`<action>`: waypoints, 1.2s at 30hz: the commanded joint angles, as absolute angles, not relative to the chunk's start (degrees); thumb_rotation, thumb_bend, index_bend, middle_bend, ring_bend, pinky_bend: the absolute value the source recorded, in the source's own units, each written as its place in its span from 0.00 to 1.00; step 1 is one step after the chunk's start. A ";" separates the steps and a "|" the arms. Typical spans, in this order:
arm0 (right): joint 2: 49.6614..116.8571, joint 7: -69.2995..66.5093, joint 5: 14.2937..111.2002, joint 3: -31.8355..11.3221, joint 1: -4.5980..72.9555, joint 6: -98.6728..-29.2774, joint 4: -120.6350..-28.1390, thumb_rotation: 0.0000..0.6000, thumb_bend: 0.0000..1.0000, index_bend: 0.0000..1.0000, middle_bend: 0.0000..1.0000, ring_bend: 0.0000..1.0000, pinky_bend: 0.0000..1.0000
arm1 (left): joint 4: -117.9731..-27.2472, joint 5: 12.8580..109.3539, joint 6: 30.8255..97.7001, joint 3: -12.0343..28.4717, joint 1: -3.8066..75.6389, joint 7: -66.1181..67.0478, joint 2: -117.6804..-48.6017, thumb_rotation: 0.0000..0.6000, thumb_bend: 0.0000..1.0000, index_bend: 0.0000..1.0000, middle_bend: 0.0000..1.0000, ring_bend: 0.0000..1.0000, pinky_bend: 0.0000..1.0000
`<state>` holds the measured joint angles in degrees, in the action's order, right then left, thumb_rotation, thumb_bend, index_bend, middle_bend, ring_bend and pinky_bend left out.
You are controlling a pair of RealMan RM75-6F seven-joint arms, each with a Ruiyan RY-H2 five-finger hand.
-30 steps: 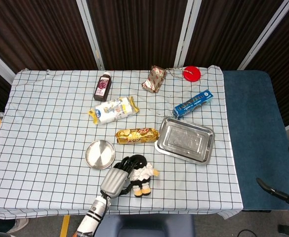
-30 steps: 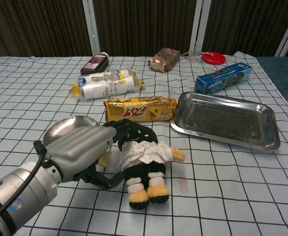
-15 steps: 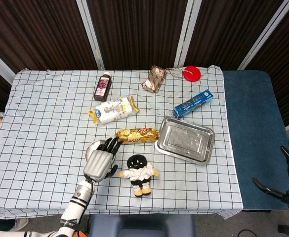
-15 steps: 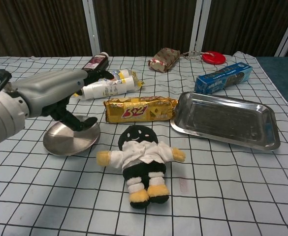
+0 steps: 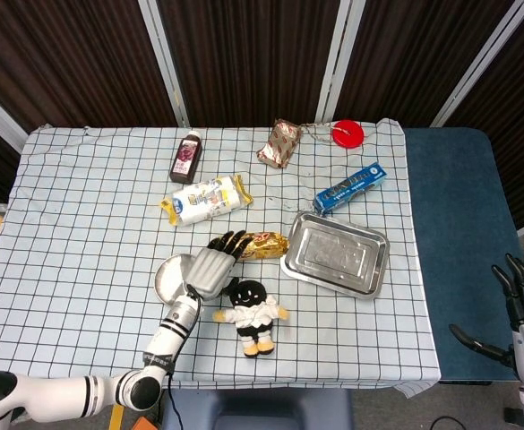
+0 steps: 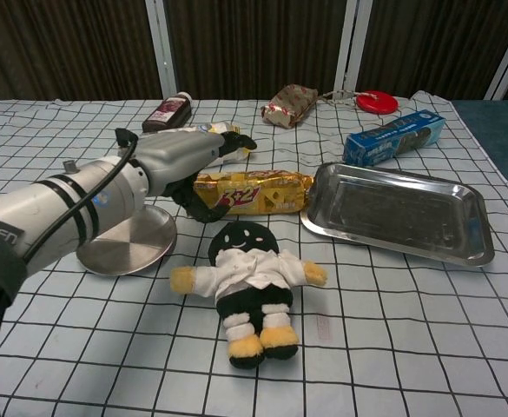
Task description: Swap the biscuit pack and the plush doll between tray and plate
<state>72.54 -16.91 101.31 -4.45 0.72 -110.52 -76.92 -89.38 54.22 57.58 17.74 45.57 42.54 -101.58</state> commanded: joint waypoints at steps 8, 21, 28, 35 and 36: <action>72.30 -15.95 102.19 -3.54 0.96 -109.52 -77.03 1.00 0.02 0.00 0.00 0.00 0.00 | -79.68 50.03 55.00 18.99 51.50 41.12 -106.70 1.00 0.44 0.00 0.00 0.00 0.16; 72.00 -17.13 102.49 -3.34 0.92 -110.08 -76.94 1.00 0.02 0.00 0.00 0.00 0.00 | -69.02 50.72 53.61 17.90 54.28 35.51 -112.26 1.00 0.43 0.00 0.00 0.00 0.16; 71.90 -17.75 102.54 -3.28 1.01 -110.13 -76.94 1.00 0.02 0.00 0.00 0.00 0.00 | -65.61 49.92 53.51 18.10 54.92 34.06 -114.69 1.00 0.43 0.00 0.00 0.04 0.19; 71.78 -18.06 102.54 -3.24 1.04 -110.17 -76.89 1.00 0.02 0.00 0.00 0.00 0.00 | -58.76 53.61 56.44 18.25 54.98 29.28 -118.63 1.00 0.43 0.02 0.12 0.20 0.30; 71.76 -18.14 102.51 -3.26 1.07 -110.17 -76.91 1.00 0.02 0.00 0.00 0.00 0.00 | -57.35 54.84 56.96 18.04 54.96 28.03 -119.31 1.00 0.43 0.04 0.15 0.22 0.32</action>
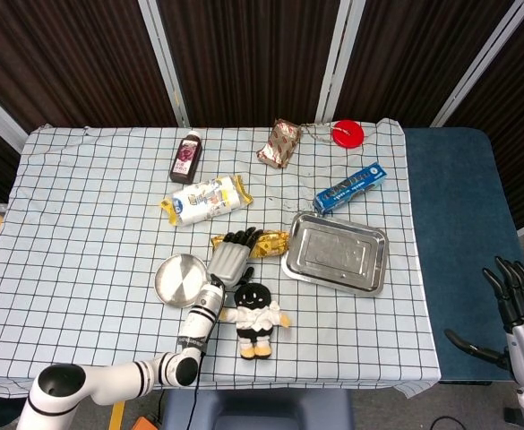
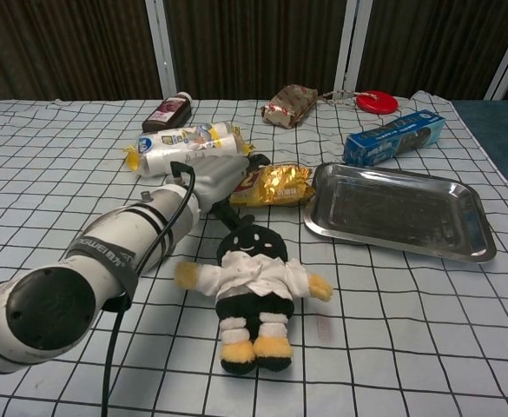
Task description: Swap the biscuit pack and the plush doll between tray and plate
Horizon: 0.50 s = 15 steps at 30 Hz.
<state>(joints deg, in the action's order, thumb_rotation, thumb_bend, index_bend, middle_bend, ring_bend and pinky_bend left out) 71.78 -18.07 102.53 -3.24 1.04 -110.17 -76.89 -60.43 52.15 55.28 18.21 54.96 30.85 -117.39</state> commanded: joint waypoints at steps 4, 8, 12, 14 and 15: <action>71.73 -18.44 102.45 -3.26 1.08 -110.19 -76.93 1.00 0.02 0.00 0.00 0.00 0.00 | -52.63 58.47 58.68 17.37 54.85 24.22 -121.63 1.00 0.43 0.13 0.24 0.31 0.40; 71.75 -18.44 102.60 -3.18 1.10 -110.25 -76.85 1.00 0.02 0.00 0.00 0.00 0.00 | -48.28 61.27 59.95 16.76 54.68 21.16 -123.60 1.00 0.43 0.29 0.39 0.43 0.54; 71.83 -18.33 102.57 -3.24 1.15 -110.26 -76.76 1.00 0.02 0.00 0.00 0.00 0.00 | -45.96 62.97 60.66 16.69 54.48 19.40 -124.36 1.00 0.44 0.43 0.52 0.54 0.64; 71.93 -18.24 102.55 -3.25 1.18 -110.20 -76.74 1.00 0.02 0.00 0.00 0.00 0.00 | -45.31 63.79 60.97 16.64 54.40 18.81 -124.53 1.00 0.46 0.51 0.59 0.61 0.70; 71.96 -18.17 102.56 -3.22 1.20 -110.14 -76.71 1.00 0.02 0.00 0.00 0.00 0.00 | -45.02 64.43 61.36 16.52 54.30 18.56 -124.59 1.00 0.46 0.53 0.61 0.63 0.71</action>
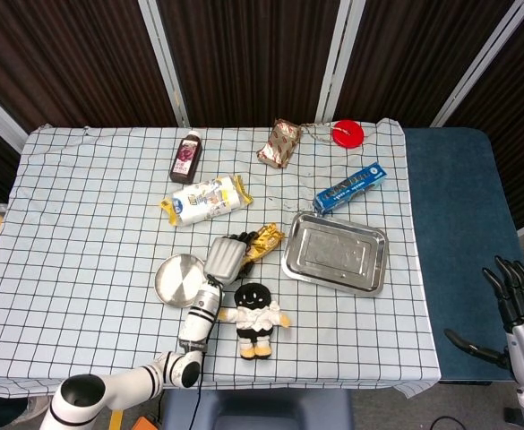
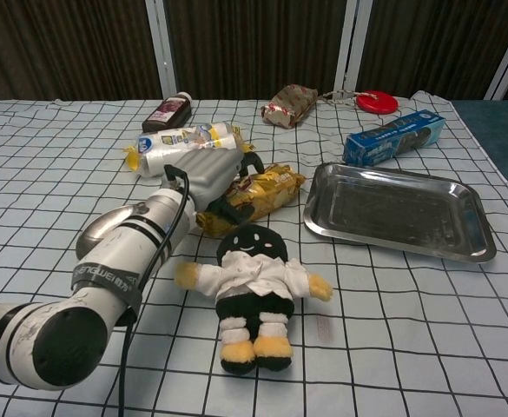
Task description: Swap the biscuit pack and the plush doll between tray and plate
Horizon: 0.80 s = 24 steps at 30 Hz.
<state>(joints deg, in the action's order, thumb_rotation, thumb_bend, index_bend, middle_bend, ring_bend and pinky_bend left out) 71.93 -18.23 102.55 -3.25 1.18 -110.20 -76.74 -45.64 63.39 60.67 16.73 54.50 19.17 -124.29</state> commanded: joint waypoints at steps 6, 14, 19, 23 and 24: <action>72.11 -17.57 102.54 -3.11 1.41 -109.53 -76.65 1.00 0.02 0.00 0.00 0.00 0.00 | -44.58 68.23 65.48 16.44 53.70 16.55 -124.32 1.00 0.50 0.63 0.71 0.72 0.80; 72.26 -16.40 102.24 -2.99 1.67 -108.44 -76.87 1.00 0.02 0.00 0.00 0.00 0.00 | -57.00 71.99 72.06 14.50 48.49 19.90 -115.32 1.00 0.50 0.65 0.73 0.73 0.81; 72.49 -15.53 102.12 -2.95 1.90 -107.74 -77.05 1.00 0.02 0.00 0.00 0.00 0.00 | -71.87 72.81 75.79 10.55 41.70 24.54 -105.32 1.00 0.50 0.65 0.73 0.73 0.81; 72.80 -14.73 102.02 -2.90 2.02 -107.26 -77.05 1.00 0.02 0.00 0.00 0.00 0.00 | -79.74 72.68 77.41 7.79 37.59 27.10 -99.47 1.00 0.50 0.65 0.73 0.73 0.81; 72.87 -14.50 101.98 -2.88 2.05 -107.10 -77.07 1.00 0.02 0.00 0.00 0.00 0.00 | -81.30 72.45 77.83 7.21 36.48 27.32 -98.28 1.00 0.50 0.65 0.73 0.73 0.81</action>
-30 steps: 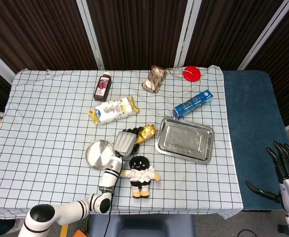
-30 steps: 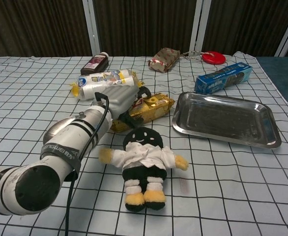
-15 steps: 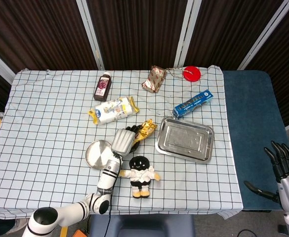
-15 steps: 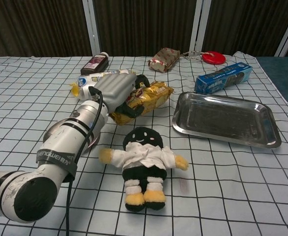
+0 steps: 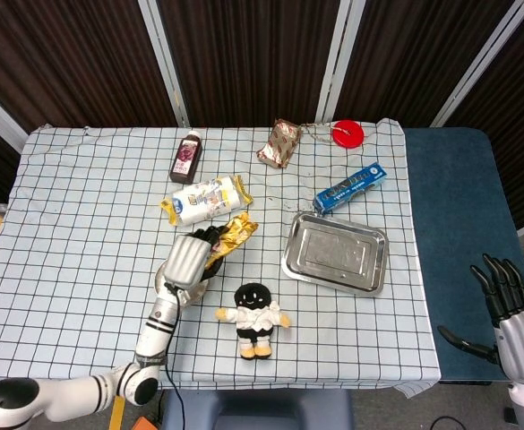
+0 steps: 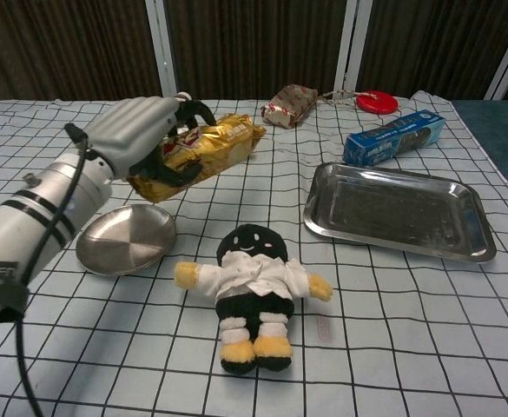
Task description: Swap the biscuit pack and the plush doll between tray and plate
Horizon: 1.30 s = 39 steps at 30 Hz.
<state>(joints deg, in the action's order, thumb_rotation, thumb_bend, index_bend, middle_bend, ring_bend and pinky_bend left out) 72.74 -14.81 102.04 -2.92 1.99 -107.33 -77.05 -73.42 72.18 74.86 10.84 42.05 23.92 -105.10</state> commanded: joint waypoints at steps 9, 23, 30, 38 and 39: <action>73.09 -14.05 101.55 -2.99 2.33 -106.38 -77.22 1.00 0.02 0.00 0.00 0.00 0.00 | -83.33 70.36 77.63 4.98 31.23 25.67 -95.14 1.00 0.50 0.65 0.73 0.73 0.81; 72.78 -14.82 101.46 -2.96 2.32 -106.55 -77.42 1.00 0.02 0.00 0.00 0.00 0.00 | -80.94 71.86 75.95 4.87 29.52 24.79 -97.31 1.00 0.50 0.60 0.64 0.64 0.79; 72.90 -14.43 101.43 -2.88 2.41 -106.23 -77.35 1.00 0.02 0.00 0.00 0.00 0.00 | -83.96 69.22 71.94 5.49 29.10 23.79 -95.43 1.00 0.48 0.21 0.27 0.30 0.49; 72.78 -14.14 101.15 -2.84 2.60 -105.53 -77.62 1.00 0.02 0.00 0.00 0.00 0.00 | -83.56 69.34 71.63 6.09 29.01 24.97 -95.36 1.00 0.47 0.00 0.03 0.06 0.34; 72.78 -14.13 101.15 -2.83 2.59 -105.54 -77.63 1.00 0.02 0.00 0.00 0.00 0.00 | -83.51 69.44 71.66 6.09 28.95 24.99 -95.38 1.00 0.47 0.00 0.02 0.06 0.33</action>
